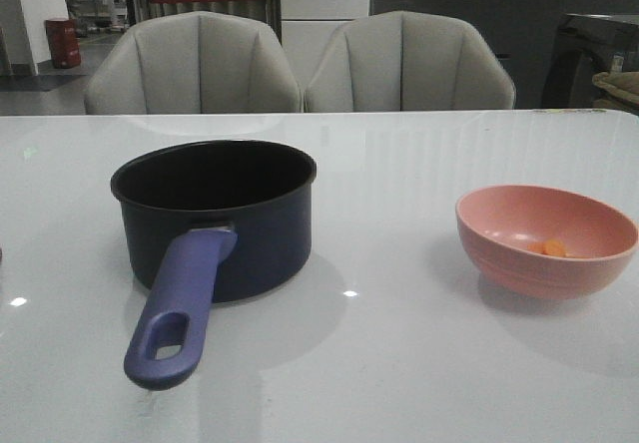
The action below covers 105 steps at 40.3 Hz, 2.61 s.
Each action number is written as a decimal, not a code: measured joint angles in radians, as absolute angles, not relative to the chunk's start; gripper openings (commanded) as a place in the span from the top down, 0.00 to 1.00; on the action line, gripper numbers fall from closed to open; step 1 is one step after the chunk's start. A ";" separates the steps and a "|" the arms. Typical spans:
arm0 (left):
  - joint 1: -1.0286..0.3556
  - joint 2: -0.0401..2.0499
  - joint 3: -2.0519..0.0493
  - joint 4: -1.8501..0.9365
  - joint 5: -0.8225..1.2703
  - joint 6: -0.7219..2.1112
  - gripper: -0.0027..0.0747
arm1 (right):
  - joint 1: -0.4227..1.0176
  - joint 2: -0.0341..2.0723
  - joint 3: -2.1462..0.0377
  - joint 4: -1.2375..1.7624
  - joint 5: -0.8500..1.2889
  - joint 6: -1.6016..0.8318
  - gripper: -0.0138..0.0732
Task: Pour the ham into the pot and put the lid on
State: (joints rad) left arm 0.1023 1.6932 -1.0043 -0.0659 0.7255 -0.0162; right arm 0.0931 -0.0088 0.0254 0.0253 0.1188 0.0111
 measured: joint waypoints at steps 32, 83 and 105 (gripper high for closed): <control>0.102 1.734 -1.015 -0.076 0.695 0.015 0.18 | 0.093 -0.009 0.025 0.025 0.119 0.011 0.67; -0.108 0.546 -0.585 -0.066 0.480 0.015 0.18 | 0.093 -0.009 0.025 0.025 0.119 0.011 0.67; -0.198 0.085 -0.279 -0.038 0.240 0.015 0.23 | 0.093 -0.009 0.025 0.025 0.117 0.011 0.67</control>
State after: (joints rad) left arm -0.1980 0.0852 -0.2786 -0.0381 0.2401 0.0150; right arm 0.0931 -0.0088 0.0254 0.0253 0.1170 0.0111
